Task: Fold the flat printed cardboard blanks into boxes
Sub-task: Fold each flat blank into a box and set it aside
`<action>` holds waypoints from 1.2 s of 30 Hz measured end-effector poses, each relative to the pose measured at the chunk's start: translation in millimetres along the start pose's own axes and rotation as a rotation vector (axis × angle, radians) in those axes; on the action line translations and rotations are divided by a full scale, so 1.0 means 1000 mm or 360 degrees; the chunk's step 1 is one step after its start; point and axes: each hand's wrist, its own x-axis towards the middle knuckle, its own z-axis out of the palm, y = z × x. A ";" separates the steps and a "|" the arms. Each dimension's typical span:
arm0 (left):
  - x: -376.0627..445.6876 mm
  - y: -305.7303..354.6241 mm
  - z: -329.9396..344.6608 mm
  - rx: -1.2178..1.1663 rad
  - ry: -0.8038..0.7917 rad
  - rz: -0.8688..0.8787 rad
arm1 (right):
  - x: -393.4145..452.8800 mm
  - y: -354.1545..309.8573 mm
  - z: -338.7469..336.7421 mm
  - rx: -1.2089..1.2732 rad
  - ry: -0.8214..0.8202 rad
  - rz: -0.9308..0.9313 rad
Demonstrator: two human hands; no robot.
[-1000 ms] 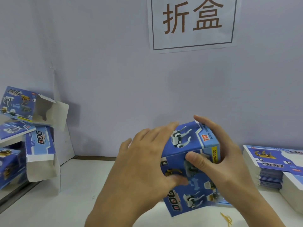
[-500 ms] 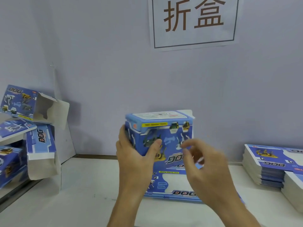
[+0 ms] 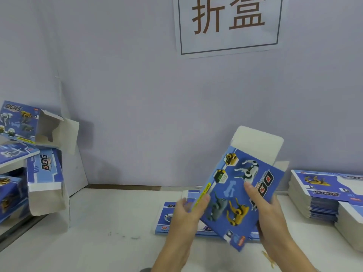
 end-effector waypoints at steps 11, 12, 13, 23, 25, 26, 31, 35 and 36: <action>-0.014 0.040 -0.009 0.0011 -0.0060 0.0755 | -0.006 -0.029 -0.004 -0.0757 -0.0967 -0.0007; -0.016 0.041 -0.008 -0.0047 -0.0074 0.0749 | -0.008 -0.029 -0.003 -0.0804 -0.1002 -0.0004; -0.016 0.041 -0.008 -0.0093 -0.0064 0.0754 | -0.009 -0.029 -0.002 -0.0830 -0.1001 -0.0013; -0.021 0.039 0.007 0.0037 0.0163 0.1017 | -0.013 -0.015 0.017 -0.0436 -0.0659 -0.0498; -0.020 0.038 0.007 0.0031 0.0173 0.0990 | -0.013 -0.012 0.018 -0.0424 -0.0647 -0.0541; -0.020 0.038 0.006 0.0066 0.0201 0.0993 | -0.013 -0.012 0.019 -0.0430 -0.0649 -0.0559; -0.017 0.036 0.001 0.0283 0.0325 0.1067 | -0.011 -0.010 0.017 -0.0498 -0.0615 -0.0559; -0.016 0.036 0.000 0.0397 0.0319 0.1008 | -0.011 -0.009 0.015 -0.0590 -0.0635 -0.0509; -0.016 0.036 0.001 0.0407 0.0319 0.0985 | -0.011 -0.010 0.014 -0.0605 -0.0622 -0.0521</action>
